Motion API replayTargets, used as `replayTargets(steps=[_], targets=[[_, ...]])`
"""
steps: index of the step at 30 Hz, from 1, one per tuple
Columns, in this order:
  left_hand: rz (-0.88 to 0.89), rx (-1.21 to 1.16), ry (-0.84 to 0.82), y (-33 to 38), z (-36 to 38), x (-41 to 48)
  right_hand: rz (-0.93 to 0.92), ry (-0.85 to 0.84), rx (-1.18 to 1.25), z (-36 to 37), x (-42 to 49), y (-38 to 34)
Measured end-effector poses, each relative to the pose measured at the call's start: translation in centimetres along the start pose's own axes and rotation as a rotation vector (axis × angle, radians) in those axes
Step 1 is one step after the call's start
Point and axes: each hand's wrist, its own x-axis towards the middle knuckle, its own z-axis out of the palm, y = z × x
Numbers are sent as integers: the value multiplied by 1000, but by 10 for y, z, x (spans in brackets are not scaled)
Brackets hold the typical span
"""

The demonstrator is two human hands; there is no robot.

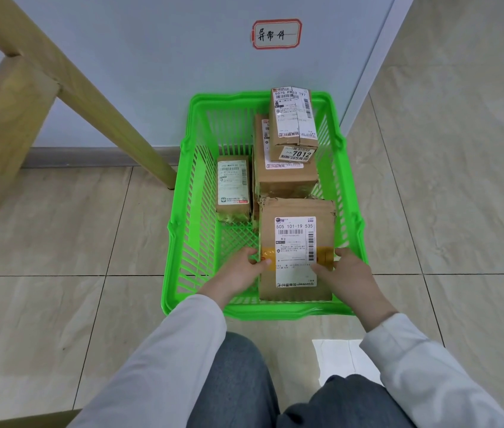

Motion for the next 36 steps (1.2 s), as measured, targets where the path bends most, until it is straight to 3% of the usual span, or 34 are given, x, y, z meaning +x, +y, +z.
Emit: replayTargets(steps=[10,14,22,36], targets=[[143,3,145,45,-9,-5,-64,9,24,-19,-9,-30],[146,-75,268,86,-13,-35,-98,62,215,-49,-35,-61],[147,-274,312,186,-43,-162,-40,116,639,-139,-139,-139],[198,-489,365,325,-149,-434,-61,111,922,-279,-377,-262]])
